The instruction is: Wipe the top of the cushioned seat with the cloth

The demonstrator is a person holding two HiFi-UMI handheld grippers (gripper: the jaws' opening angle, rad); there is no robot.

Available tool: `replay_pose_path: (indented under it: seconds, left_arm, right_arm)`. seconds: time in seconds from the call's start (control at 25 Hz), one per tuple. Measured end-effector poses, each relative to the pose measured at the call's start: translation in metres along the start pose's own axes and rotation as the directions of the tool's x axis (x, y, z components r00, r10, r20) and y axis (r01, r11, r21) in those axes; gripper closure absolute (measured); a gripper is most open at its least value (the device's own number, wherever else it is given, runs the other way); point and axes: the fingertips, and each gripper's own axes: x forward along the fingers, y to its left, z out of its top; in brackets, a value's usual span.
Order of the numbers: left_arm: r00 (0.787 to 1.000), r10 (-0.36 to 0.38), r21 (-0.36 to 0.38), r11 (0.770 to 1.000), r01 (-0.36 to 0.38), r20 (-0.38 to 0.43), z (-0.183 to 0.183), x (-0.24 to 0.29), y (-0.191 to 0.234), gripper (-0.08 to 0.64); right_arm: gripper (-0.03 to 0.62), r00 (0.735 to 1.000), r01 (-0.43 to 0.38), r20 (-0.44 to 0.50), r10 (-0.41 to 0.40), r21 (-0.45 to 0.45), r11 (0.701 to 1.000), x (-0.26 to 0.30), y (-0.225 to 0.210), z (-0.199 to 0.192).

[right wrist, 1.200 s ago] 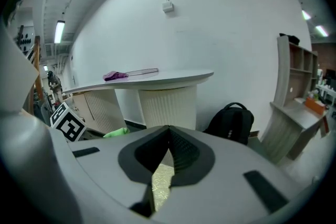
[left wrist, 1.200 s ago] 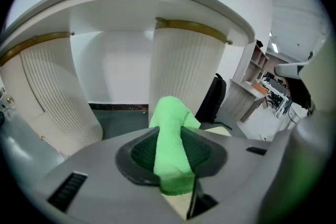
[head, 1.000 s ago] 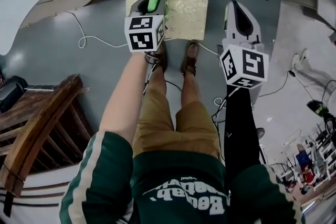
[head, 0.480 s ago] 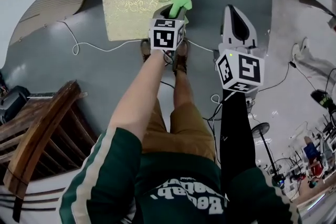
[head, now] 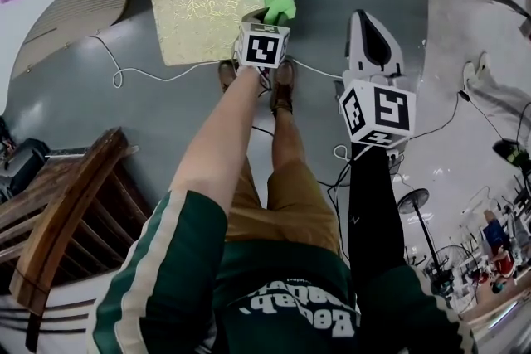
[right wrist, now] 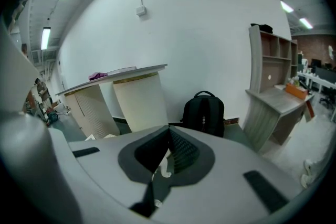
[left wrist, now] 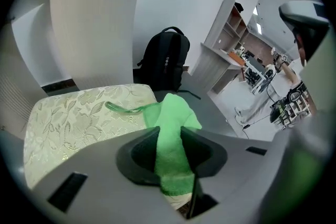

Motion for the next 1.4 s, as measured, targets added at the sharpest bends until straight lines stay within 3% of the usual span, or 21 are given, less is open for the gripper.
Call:
replay_pose_path:
  seconds: [0.36, 1.04, 1.4]
  left_arm:
    - [0.999, 0.026, -0.031, 0.999, -0.026, 0.028, 0.000, -0.012, 0.017, 0.437]
    - [0.981, 0.191, -0.138, 0.973, -0.185, 0.033, -0.039, -0.090, 0.194, 0.437]
    - [0.969, 0.248, -0.231, 0.943, -0.238, 0.013, -0.065, -0.125, 0.269, 0.437]
  right_arm:
    - [0.584, 0.998, -0.050, -0.026, 0.050, -0.022, 0.998, 0.008, 0.021, 0.009]
    - [0.584, 0.986, -0.164, -0.056, 0.160, -0.083, 0.983, 0.058, 0.145, 0.016]
    - [0.584, 0.981, -0.194, -0.051, 0.190, -0.115, 0.974, 0.082, 0.201, 0.027]
